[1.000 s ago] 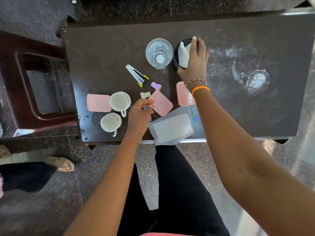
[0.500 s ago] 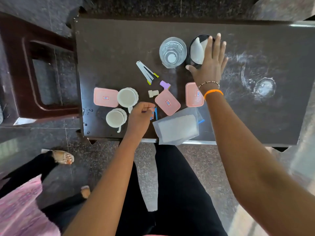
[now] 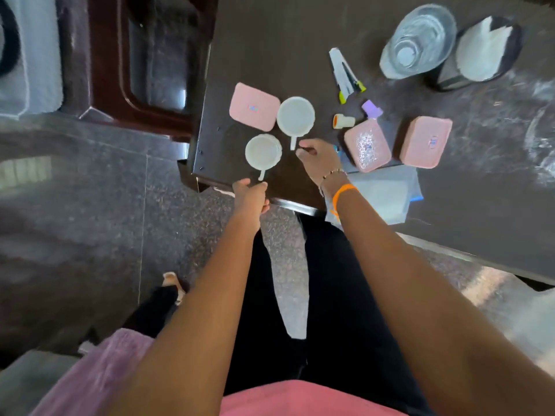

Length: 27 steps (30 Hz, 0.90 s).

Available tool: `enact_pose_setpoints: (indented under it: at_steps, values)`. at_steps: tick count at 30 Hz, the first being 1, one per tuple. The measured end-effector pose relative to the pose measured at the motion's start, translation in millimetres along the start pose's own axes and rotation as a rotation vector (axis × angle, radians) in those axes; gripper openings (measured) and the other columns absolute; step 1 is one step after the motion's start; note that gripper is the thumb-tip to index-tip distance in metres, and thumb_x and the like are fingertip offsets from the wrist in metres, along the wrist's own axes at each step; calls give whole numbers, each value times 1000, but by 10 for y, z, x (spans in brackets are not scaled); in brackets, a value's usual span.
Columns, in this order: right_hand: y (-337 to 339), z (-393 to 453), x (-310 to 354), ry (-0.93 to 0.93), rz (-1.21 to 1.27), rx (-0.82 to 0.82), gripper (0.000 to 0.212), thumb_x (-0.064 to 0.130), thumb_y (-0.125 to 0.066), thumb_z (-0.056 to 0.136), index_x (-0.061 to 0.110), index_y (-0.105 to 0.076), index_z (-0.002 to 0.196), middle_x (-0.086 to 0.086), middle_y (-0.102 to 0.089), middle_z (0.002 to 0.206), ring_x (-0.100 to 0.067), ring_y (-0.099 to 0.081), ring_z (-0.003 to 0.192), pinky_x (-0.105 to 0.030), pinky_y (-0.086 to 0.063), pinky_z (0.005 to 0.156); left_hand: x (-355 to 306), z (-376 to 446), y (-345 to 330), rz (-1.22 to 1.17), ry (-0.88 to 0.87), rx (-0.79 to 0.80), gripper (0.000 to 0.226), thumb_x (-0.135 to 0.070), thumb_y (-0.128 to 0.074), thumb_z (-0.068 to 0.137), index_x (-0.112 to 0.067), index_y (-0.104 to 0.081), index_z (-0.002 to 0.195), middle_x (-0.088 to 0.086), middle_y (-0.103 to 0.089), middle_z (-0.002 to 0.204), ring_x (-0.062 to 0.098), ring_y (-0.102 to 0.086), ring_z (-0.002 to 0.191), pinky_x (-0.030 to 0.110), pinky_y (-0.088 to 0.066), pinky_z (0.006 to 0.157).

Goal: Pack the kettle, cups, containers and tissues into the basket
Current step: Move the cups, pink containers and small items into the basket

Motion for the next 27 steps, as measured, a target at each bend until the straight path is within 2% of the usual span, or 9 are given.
enact_pose_setpoints:
  at_steps: [2, 4, 7, 11, 13, 16, 19, 22, 27]
  values:
    - [-226, 102, -58, -130, 108, 92, 32, 13, -56, 89, 0, -54, 118, -9, -53, 91, -14, -47, 66, -18, -33, 60, 11, 106, -4, 41, 23, 60, 37, -13, -49, 93, -18, -38, 129, 0, -49, 79, 10, -48, 60, 24, -48, 61]
    - [-274, 202, -78, -191, 146, 66, 11, 15, -59, 87, 8, -54, 94, 0, -45, 70, -7, -34, 55, -17, -27, 54, 9, 186, -40, 68, 40, 124, 37, -11, -47, 94, -18, -41, 130, 0, -55, 89, 11, -55, 65, 27, -50, 69]
    - [-205, 250, -87, -198, 153, -18, 26, 18, -62, 85, 17, -47, 63, 4, -42, 60, -8, -36, 52, -17, -28, 53, -45, 293, -49, 96, -9, 132, 32, -5, -48, 92, -15, -50, 123, 5, -58, 110, 13, -62, 71, 26, -51, 73]
    - [-247, 211, -70, -150, 236, -43, 11, 19, -59, 87, 9, -58, 82, -1, -43, 66, -15, -37, 62, -20, -30, 56, -299, 378, 39, 310, -314, 18, 27, 5, -54, 85, -3, -60, 110, 14, -67, 109, 20, -64, 87, 24, -50, 78]
    - [-248, 180, -70, -141, 272, -74, 13, 17, -57, 88, 12, -54, 77, 3, -41, 61, -12, -36, 58, -19, -30, 55, -415, 353, 88, 372, -455, -24, 26, 6, -57, 82, -4, -58, 106, 8, -68, 98, 14, -62, 86, 19, -47, 78]
    - [-207, 145, -73, -142, 299, -112, 28, 15, -54, 90, 20, -49, 63, 3, -43, 61, -10, -39, 54, -12, -36, 44, -497, 328, 98, 352, -544, -4, 22, 8, -59, 79, -7, -58, 95, 1, -64, 88, 8, -57, 81, 14, -48, 75]
    - [-185, 101, -22, -134, 324, -125, 30, 13, -54, 90, 23, -49, 62, 4, -46, 64, -9, -42, 58, -4, -34, 36, -473, 296, -4, 447, -591, 71, 26, 15, -51, 81, -3, -64, 94, 11, -64, 102, 15, -60, 86, 4, -46, 71]
    - [-172, 76, 18, -133, 315, -140, 29, 13, -55, 90, 23, -50, 62, 3, -47, 64, -10, -42, 57, -4, -34, 37, -412, 238, -103, 496, -597, 130, 27, 8, -59, 80, -9, -71, 96, 8, -58, 103, 14, -59, 83, 3, -41, 72]
    - [7, 44, 162, -65, 241, -213, 33, 12, -55, 89, 15, -48, 57, -1, -39, 55, -10, -35, 49, -12, -31, 41, -593, 54, -256, 525, -761, 240, 14, -3, -59, 85, -5, -72, 88, 12, -67, 95, 12, -57, 75, 23, -48, 78]
Point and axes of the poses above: each hand's wrist, its own z-axis towards the middle knuckle, its own y-axis out of the back of the hand, x = y × z, the point moved 10 cm from there along z, towards the middle knuckle
